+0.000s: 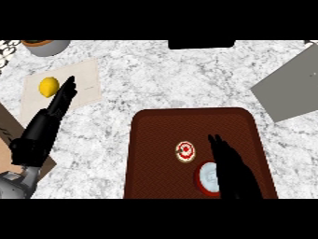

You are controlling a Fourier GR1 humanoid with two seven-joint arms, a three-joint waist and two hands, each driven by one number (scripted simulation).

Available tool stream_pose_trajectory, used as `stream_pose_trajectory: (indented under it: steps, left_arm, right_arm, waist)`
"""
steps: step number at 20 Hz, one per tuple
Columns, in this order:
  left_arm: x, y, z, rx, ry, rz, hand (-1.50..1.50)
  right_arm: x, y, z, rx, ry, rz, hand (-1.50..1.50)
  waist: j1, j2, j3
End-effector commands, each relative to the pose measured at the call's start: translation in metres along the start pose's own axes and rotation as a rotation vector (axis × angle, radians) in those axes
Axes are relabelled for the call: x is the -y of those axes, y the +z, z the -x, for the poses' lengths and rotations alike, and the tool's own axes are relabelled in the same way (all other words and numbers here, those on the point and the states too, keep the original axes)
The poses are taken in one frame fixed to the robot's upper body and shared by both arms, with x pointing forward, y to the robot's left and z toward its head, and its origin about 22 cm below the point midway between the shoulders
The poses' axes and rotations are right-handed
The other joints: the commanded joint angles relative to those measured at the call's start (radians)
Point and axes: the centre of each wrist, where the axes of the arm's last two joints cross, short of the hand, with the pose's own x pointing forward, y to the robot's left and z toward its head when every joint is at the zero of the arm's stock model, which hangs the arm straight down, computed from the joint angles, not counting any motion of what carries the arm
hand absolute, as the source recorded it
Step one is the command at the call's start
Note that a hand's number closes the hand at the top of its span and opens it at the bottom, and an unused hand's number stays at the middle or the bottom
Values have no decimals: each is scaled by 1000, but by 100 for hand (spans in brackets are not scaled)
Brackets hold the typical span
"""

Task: Pick the can from the tray and place it in the tiered shelf

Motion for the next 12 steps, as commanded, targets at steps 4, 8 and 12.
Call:
stream_pose_trajectory:
  steps: [4, 8, 12]
  left_arm:
    - [30, 5, 19, -82, 126, 14, 0]
    - [33, 8, 36, -90, 122, 0, 0]
    - [31, 1, 33, -85, 111, -9, 0]
  right_arm:
    - [-31, -2, 5, -26, 101, -82, 150]
    - [-23, -6, 9, 32, 139, -31, 150]
    - [-21, -7, 5, 52, 130, 2, 150]
  waist:
    - [5, 22, -43]
    - [-2, 26, -44]
    - [-5, 25, -43]
